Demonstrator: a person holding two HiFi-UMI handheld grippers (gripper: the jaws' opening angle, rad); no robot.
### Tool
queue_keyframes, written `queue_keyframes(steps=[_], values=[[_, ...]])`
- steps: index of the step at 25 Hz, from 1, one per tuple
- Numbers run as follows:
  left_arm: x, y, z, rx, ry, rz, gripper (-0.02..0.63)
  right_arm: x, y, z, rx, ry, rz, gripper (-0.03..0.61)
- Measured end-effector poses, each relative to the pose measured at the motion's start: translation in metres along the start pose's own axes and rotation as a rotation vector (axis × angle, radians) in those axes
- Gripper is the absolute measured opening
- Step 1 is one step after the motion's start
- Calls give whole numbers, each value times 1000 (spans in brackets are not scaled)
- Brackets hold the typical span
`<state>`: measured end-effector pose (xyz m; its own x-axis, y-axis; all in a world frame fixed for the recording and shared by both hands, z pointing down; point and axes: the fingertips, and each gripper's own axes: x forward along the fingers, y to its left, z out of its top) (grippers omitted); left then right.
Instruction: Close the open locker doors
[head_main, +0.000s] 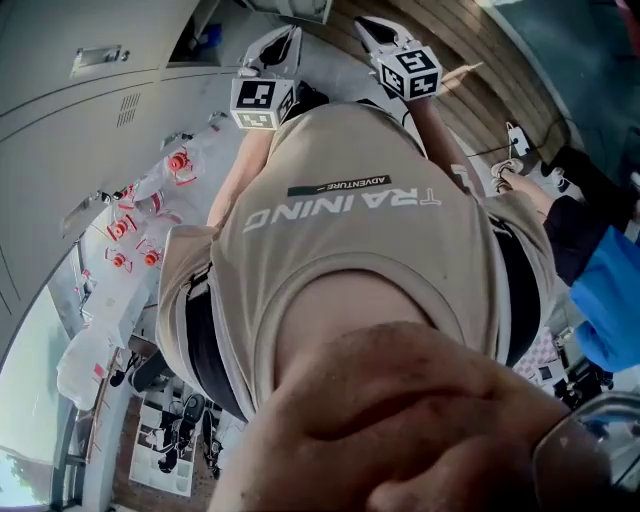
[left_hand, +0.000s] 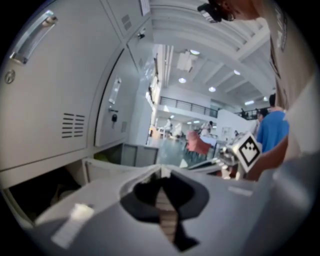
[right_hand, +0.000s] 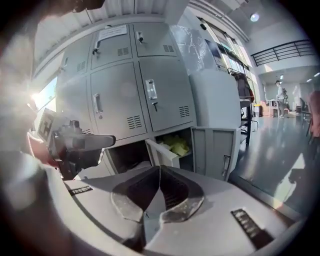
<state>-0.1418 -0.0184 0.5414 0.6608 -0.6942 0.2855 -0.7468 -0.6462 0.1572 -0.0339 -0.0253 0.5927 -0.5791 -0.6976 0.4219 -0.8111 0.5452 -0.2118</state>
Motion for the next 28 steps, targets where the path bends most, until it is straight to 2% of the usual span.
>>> queue_keyframes(steps=[3,6,11,15,18,21,28], values=[[12,14,4,-15,-12,-5,-2,16,-16,9,-13,8,-35,15],[18,27,2,-27,13,7,-2,26,-35,19,-20,-27,-93,15],[22,37,5,-35,46,57,-2,44,-59,9,-8,46,-66,15],[29,38,19,-30,55,155,-2,59,-72,24,-53,71,49,15],[36,32,31,-63,59,235,-2,62,-88,32,-112,116,122,15],[49,28,39,-97,73,294,-2,71,-102,36,-129,142,190,15],[69,18,26,-178,97,465,-2,86,-100,31,-167,155,429,15]])
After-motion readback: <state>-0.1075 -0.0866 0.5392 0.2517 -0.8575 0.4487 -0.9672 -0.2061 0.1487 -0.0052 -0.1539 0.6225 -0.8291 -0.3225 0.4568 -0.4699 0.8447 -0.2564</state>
